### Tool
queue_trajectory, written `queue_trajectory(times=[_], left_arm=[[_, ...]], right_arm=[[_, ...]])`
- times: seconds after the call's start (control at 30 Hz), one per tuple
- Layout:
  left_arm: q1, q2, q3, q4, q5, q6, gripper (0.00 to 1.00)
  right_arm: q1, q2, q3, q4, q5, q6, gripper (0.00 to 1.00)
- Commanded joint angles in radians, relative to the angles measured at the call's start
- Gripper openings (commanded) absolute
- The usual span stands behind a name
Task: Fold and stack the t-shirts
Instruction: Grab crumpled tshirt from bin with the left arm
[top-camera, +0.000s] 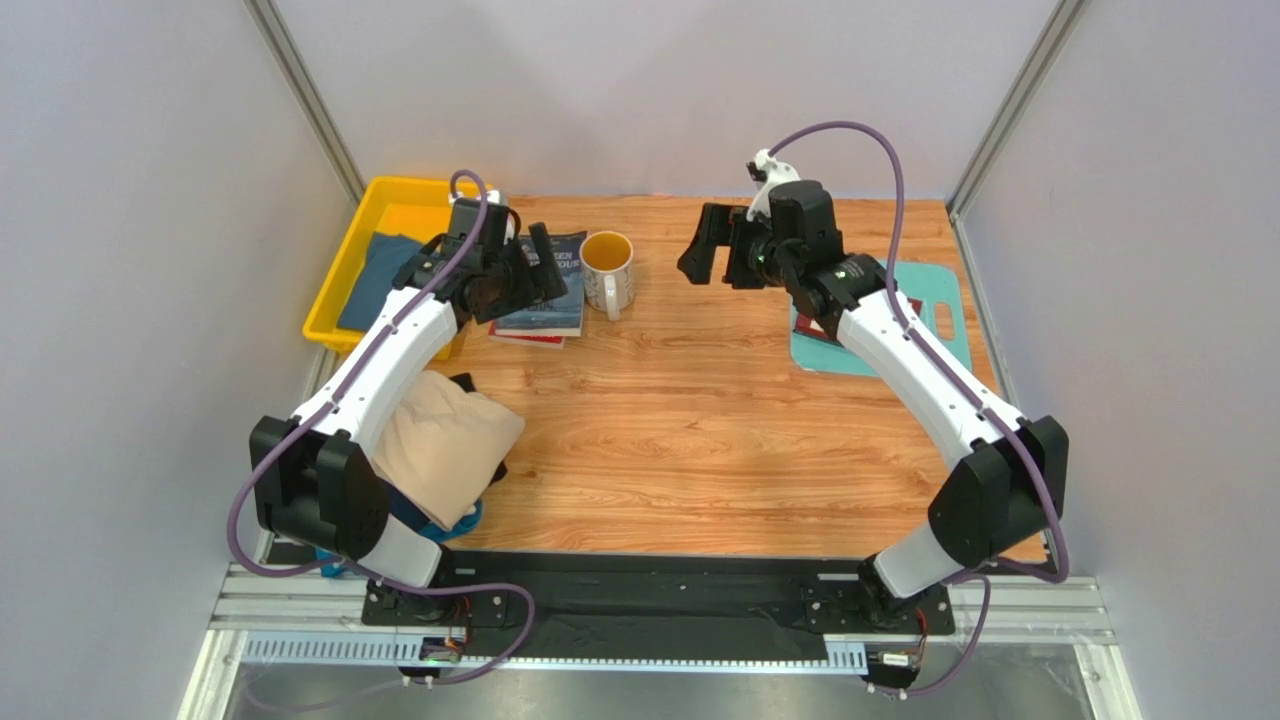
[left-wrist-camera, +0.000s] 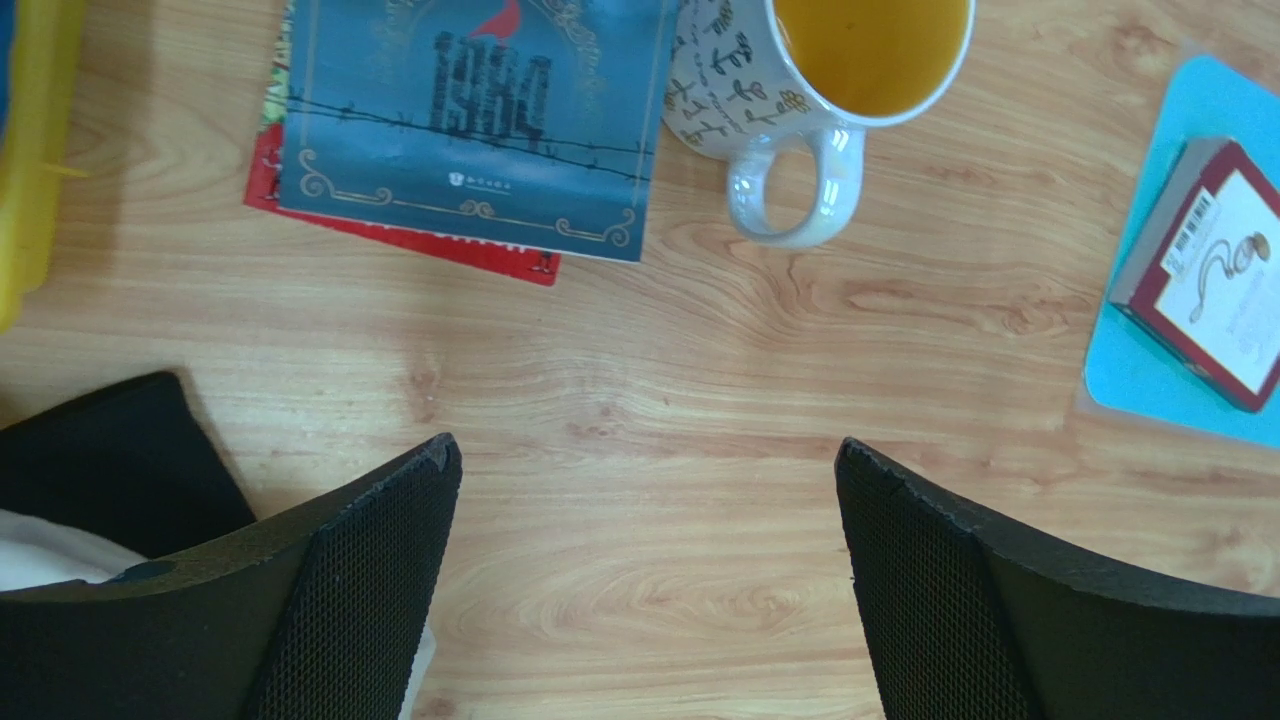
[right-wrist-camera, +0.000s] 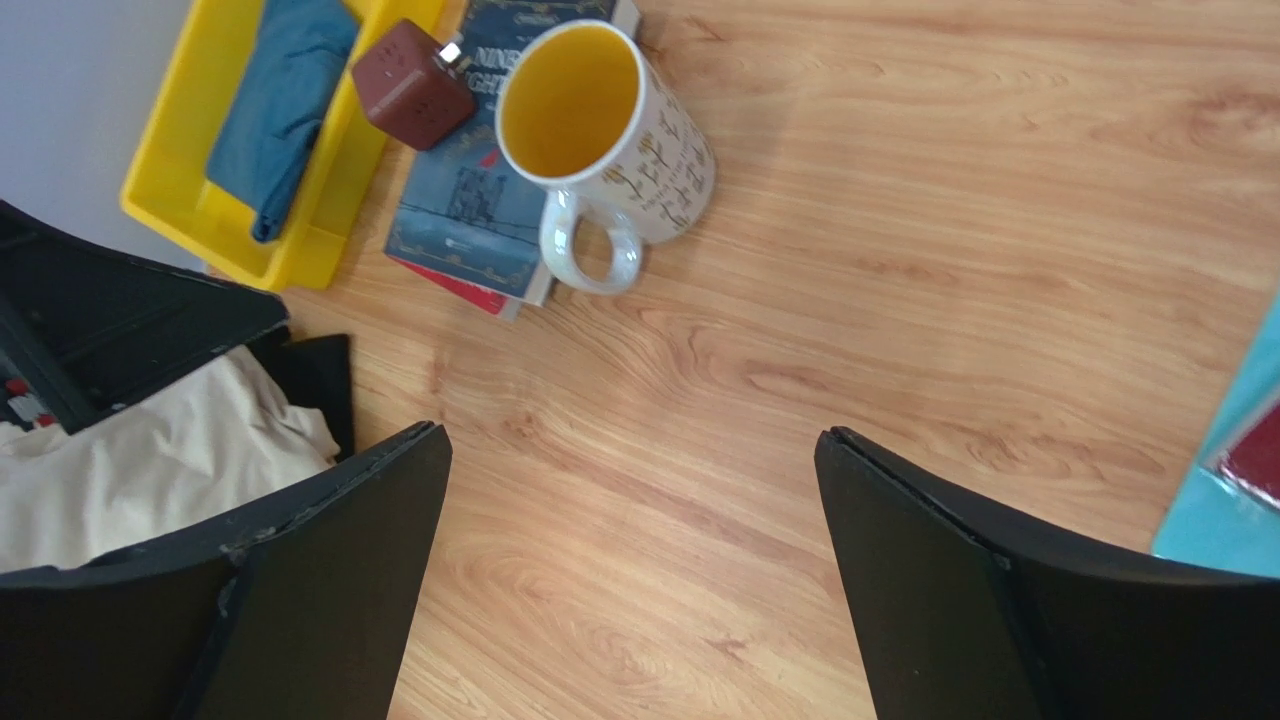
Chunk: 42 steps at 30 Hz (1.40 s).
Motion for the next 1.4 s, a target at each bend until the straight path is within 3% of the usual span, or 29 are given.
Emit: queue_trajectory(times=[0.0, 0.17, 0.3, 0.4, 0.57, 0.73, 0.9, 1.07, 1.17, 1.23, 1.27, 1.3, 1.37], left_arm=[[0.002, 0.011, 0.072, -0.023, -0.070, -0.004, 1.00], [0.004, -0.011, 0.057, 0.031, -0.030, 0.031, 1.00], [0.028, -0.011, 0.054, 0.066, 0.001, 0.035, 1.00], [0.064, 0.044, 0.106, 0.039, 0.099, 0.033, 1.00], [0.078, 0.086, 0.152, -0.017, 0.056, 0.010, 1.00], [0.076, 0.046, 0.101, 0.049, 0.096, -0.019, 1.00], [0.079, 0.127, 0.182, -0.010, 0.123, -0.019, 1.00], [0.085, 0.153, 0.157, 0.051, 0.194, -0.031, 1.00], [0.123, 0.181, 0.189, -0.002, 0.167, -0.054, 0.98], [0.137, 0.232, 0.305, -0.091, 0.041, -0.047, 0.97], [0.151, 0.261, 0.369, -0.215, 0.009, -0.038, 0.96], [0.159, 0.328, 0.511, -0.275, -0.087, -0.024, 0.96], [0.167, 0.400, 0.645, -0.418, -0.180, 0.002, 0.98]], right_arm=[[-0.036, 0.051, 0.114, 0.055, -0.132, 0.053, 1.00], [-0.136, 0.139, 0.160, 0.078, -0.255, 0.245, 1.00], [-0.149, 0.153, 0.148, 0.130, -0.359, 0.268, 1.00], [-0.149, 0.177, 0.166, 0.161, -0.441, 0.262, 1.00], [-0.156, 0.231, 0.265, 0.017, -0.390, 0.225, 1.00], [-0.156, 0.237, 0.265, 0.038, -0.399, 0.213, 1.00], [-0.199, 0.245, 0.205, 0.116, -0.469, 0.289, 1.00], [-0.221, 0.233, 0.157, 0.156, -0.491, 0.325, 1.00], [-0.234, 0.228, 0.154, 0.150, -0.492, 0.329, 1.00], [-0.238, 0.214, 0.154, 0.127, -0.466, 0.319, 1.00], [-0.239, 0.205, 0.159, 0.092, -0.450, 0.299, 1.00], [-0.239, 0.193, 0.169, 0.049, -0.377, 0.286, 1.00], [-0.251, 0.187, 0.191, -0.067, -0.315, 0.257, 1.00]])
